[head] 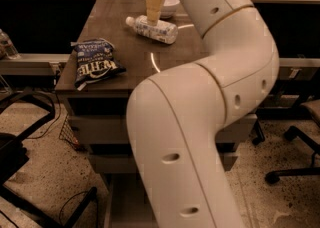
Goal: Place blue plastic bottle upright
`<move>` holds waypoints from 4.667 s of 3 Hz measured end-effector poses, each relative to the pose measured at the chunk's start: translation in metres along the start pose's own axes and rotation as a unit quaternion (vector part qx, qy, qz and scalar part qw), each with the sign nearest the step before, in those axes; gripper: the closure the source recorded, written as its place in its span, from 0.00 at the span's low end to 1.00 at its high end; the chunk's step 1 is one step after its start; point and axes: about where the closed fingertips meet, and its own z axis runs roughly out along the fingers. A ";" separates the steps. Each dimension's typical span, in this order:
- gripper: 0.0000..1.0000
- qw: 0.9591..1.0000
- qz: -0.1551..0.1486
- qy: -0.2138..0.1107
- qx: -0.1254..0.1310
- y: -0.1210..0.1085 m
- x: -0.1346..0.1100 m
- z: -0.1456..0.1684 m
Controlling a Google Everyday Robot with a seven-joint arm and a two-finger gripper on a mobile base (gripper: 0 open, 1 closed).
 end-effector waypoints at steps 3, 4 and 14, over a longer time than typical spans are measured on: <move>0.00 0.999 0.008 0.016 -0.032 0.022 -0.039 0.069; 0.00 0.999 0.014 0.016 -0.047 0.029 -0.042 0.084; 1.00 0.998 0.050 -0.007 -0.048 0.027 -0.054 0.140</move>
Offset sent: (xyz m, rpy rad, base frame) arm 0.0575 0.0287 -0.0152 -0.0560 0.1741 -0.0575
